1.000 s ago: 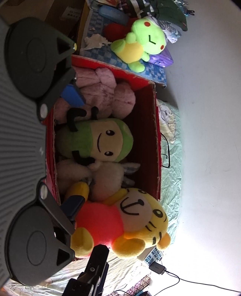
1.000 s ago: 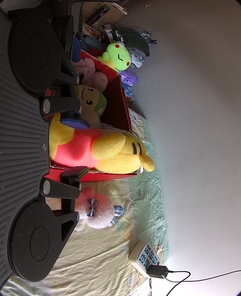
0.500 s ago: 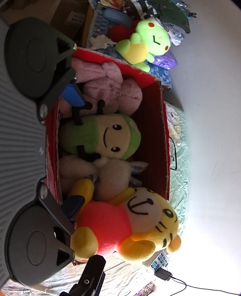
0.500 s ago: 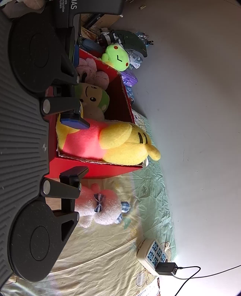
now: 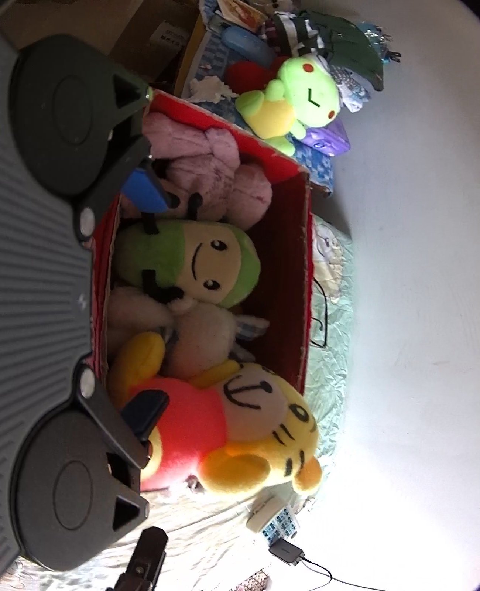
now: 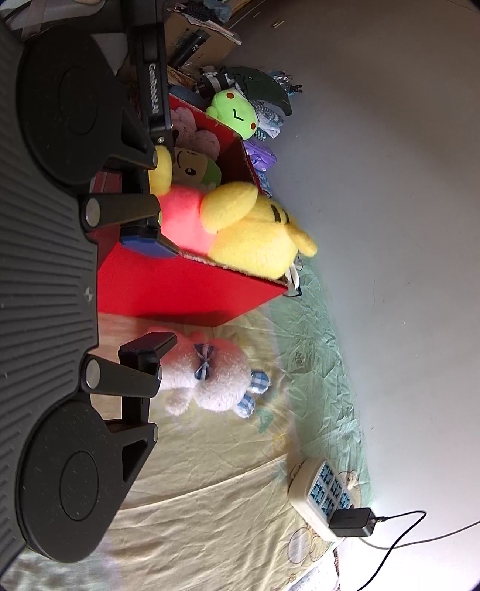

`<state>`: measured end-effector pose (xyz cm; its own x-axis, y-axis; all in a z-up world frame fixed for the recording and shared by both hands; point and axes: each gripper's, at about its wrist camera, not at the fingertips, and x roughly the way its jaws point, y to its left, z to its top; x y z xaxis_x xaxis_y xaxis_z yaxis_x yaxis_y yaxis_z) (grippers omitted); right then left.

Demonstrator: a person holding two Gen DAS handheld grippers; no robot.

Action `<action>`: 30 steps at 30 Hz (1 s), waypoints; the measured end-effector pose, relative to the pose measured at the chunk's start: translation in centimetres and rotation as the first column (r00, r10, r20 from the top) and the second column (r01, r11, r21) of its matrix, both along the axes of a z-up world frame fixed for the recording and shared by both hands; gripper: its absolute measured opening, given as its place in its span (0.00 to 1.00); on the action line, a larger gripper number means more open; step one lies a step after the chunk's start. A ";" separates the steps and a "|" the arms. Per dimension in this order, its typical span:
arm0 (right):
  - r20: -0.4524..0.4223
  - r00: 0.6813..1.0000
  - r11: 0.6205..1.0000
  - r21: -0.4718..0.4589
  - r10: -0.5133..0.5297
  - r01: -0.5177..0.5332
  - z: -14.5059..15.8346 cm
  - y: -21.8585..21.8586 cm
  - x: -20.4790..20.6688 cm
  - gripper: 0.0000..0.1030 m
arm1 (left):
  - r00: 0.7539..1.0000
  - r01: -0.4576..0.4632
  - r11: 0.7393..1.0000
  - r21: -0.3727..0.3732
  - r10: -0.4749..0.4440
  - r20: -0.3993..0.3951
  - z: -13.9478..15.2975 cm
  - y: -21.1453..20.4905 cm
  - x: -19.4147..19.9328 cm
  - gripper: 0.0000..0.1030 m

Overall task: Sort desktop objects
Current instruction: 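Move both grippers from the box toward the white rabbit with plaid ears, then close both grippers on either side of the white rabbit's body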

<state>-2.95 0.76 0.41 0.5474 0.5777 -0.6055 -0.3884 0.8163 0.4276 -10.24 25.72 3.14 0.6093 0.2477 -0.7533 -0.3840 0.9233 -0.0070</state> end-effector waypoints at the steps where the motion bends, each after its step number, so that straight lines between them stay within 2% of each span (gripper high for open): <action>1: -0.012 1.000 1.000 0.000 -0.007 0.007 -0.2 -0.7 0.3 0.47 | 1.000 0.008 1.000 0.001 -0.008 0.026 0.4 -0.6 -0.1 0.99; 5: -0.058 0.998 0.999 0.002 -0.040 0.040 -1.2 -3.3 1.6 0.47 | 0.986 0.078 0.997 0.007 -0.078 0.146 2.1 -3.2 -0.3 0.99; 10: -0.139 0.989 0.998 0.029 -0.051 0.055 -3.1 -5.7 3.2 0.47 | 0.959 0.174 0.985 0.003 -0.171 0.228 3.0 -6.5 0.0 0.99; 15: -0.169 0.985 0.999 0.023 -0.031 0.035 -5.2 -6.5 4.6 0.47 | 0.928 0.302 0.952 -0.048 -0.281 0.245 1.9 -10.0 0.7 0.99; 20: -0.227 0.974 0.996 0.080 -0.018 0.037 -7.3 -7.4 6.9 0.46 | 0.894 0.400 0.912 -0.090 -0.366 0.259 0.8 -12.8 0.6 0.99; 26: -0.246 0.969 0.993 0.117 0.037 -0.008 -9.1 -6.0 9.4 0.45 | 0.905 0.401 0.877 -0.263 -0.336 0.260 -1.2 -13.3 1.0 0.99; 30: -0.297 0.953 0.987 0.157 0.066 -0.020 -10.8 -4.8 11.0 0.43 | 0.924 0.361 0.874 -0.326 -0.288 0.253 -2.0 -13.1 1.4 0.99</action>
